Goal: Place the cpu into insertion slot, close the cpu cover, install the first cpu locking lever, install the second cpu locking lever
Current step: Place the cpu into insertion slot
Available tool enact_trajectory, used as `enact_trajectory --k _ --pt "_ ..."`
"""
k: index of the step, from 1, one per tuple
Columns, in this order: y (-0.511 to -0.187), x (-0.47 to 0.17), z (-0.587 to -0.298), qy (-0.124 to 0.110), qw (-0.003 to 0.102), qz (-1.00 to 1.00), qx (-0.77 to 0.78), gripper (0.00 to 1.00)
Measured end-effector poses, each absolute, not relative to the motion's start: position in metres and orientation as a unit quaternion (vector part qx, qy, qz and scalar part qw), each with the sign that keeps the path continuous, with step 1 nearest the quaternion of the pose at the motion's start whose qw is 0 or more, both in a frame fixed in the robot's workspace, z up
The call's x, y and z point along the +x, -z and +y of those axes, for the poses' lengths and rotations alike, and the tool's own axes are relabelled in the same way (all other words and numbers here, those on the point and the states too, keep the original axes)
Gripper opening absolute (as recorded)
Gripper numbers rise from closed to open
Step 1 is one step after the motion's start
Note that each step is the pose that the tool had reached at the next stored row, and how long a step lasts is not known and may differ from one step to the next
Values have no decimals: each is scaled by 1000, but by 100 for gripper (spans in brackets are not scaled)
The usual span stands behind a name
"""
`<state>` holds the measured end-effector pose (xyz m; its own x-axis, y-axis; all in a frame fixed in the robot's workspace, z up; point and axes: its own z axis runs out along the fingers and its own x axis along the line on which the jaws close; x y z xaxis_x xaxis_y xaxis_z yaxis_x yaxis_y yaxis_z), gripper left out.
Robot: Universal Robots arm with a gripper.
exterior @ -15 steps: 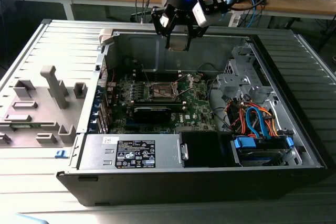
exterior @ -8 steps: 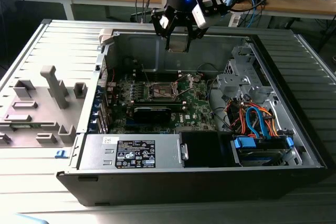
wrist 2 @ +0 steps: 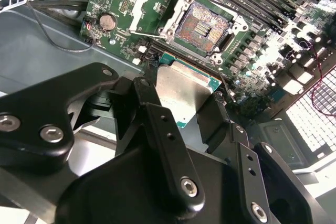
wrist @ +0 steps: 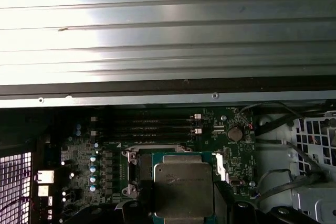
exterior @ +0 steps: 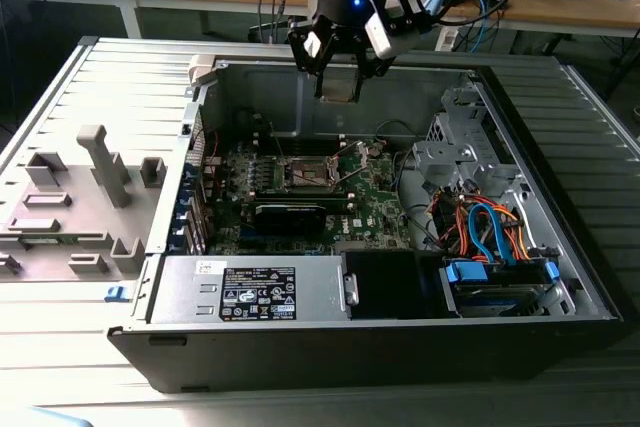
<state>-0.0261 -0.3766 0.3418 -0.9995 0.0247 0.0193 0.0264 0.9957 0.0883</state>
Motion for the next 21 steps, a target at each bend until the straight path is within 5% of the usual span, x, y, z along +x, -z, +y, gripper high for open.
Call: enact_trajectory --k 21 --pt "-340 -27 -381 44 9 -999 -13 55"
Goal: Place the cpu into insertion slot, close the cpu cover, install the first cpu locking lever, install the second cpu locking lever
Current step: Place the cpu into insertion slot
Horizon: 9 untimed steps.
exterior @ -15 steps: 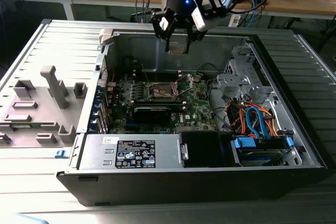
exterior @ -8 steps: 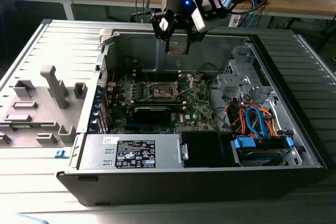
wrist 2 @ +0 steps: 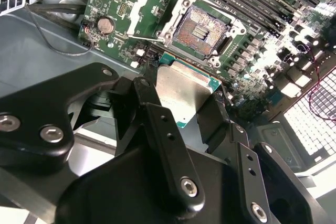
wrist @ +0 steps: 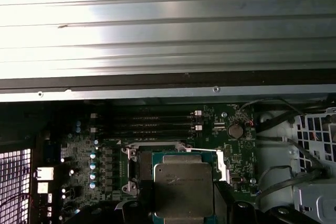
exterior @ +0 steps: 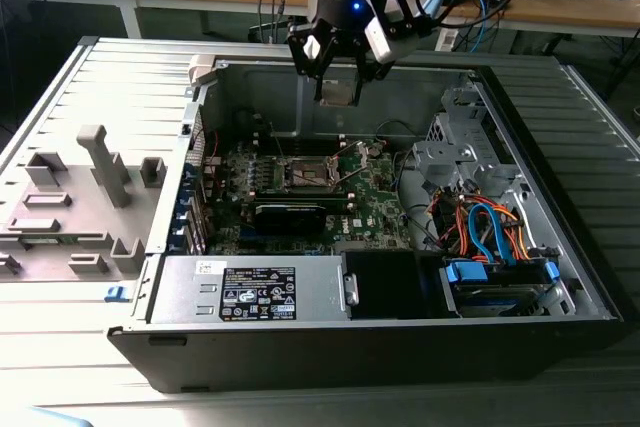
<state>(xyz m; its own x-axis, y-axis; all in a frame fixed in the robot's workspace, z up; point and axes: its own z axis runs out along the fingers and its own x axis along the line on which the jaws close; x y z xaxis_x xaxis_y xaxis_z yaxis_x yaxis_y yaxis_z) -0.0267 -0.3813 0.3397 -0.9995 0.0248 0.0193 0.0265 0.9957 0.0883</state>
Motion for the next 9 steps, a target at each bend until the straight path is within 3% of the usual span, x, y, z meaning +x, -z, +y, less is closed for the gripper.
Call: enact_trajectory --k 9 --pt "-338 -27 -383 44 9 -999 -13 55"
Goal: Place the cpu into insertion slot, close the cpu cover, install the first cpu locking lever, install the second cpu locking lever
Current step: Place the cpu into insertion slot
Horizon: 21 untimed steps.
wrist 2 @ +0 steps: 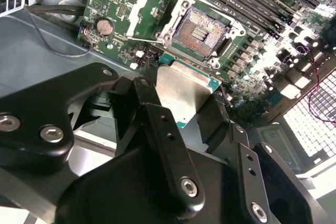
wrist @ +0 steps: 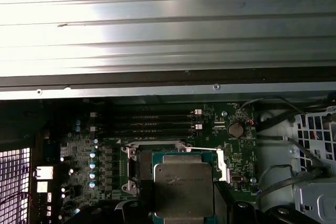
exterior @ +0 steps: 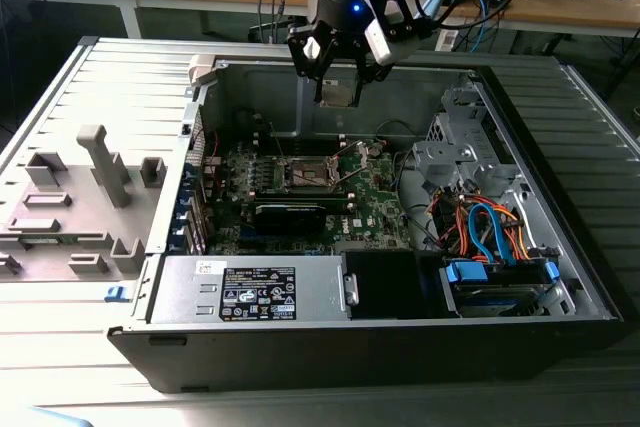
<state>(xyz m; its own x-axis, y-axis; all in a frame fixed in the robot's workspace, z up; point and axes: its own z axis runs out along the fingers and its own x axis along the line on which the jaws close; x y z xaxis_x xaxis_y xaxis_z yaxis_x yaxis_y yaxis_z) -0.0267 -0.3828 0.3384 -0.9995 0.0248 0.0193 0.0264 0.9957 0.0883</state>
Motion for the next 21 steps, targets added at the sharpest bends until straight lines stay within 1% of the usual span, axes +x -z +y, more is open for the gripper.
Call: enact_trajectory --k 21 --pt "-336 -27 -386 44 9 -999 -13 55"
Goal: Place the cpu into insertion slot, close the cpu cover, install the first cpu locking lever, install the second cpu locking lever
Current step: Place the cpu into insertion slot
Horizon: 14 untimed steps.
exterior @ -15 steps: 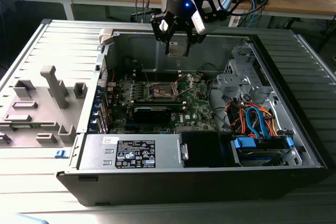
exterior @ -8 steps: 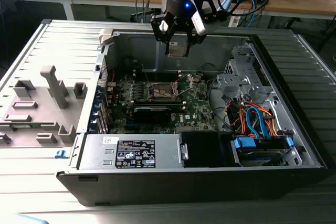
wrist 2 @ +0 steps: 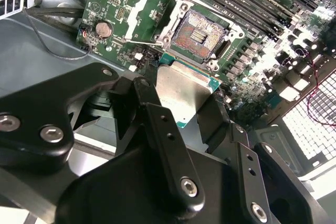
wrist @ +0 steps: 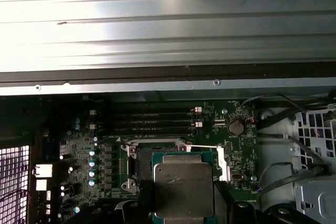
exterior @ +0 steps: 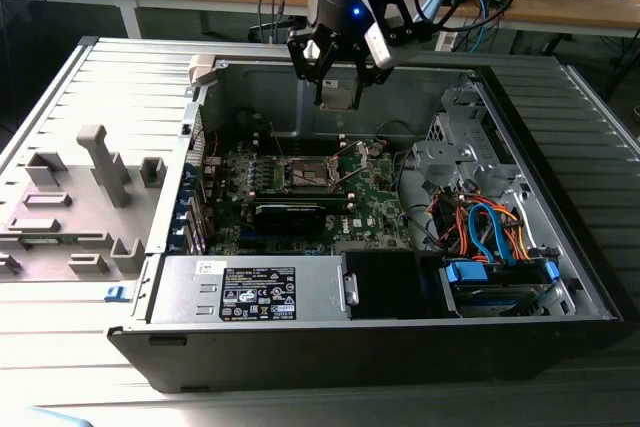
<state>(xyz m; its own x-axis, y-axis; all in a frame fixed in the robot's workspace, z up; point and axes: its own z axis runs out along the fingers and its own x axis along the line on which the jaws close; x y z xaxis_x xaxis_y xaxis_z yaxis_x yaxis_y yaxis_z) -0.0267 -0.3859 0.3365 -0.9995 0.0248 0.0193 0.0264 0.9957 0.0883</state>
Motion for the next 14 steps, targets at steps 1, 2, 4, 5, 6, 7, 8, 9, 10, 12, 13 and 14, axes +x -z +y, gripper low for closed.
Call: enact_trajectory --k 1,2,4,5,6,7,8,9,10,12,13,14 --pt "-336 -27 -386 44 9 -999 -13 55" --pt "-336 -27 -386 44 9 -999 -13 55" --pt "-336 -27 -386 44 9 -999 -13 55" --pt "-336 -27 -387 44 9 -999 -13 55" --pt "-336 -27 -387 44 9 -999 -13 55" --pt "-336 -27 -387 44 9 -999 -13 55" --pt "-336 -27 -387 44 9 -999 -13 55" --pt "-336 -27 -388 44 9 -999 -13 55" --pt "-335 -27 -388 44 9 -999 -13 55" --pt "-335 -27 -389 44 9 -999 -13 55" --pt "-335 -27 -389 44 9 -999 -13 55" --pt "-335 -27 -389 44 9 -999 -13 55"
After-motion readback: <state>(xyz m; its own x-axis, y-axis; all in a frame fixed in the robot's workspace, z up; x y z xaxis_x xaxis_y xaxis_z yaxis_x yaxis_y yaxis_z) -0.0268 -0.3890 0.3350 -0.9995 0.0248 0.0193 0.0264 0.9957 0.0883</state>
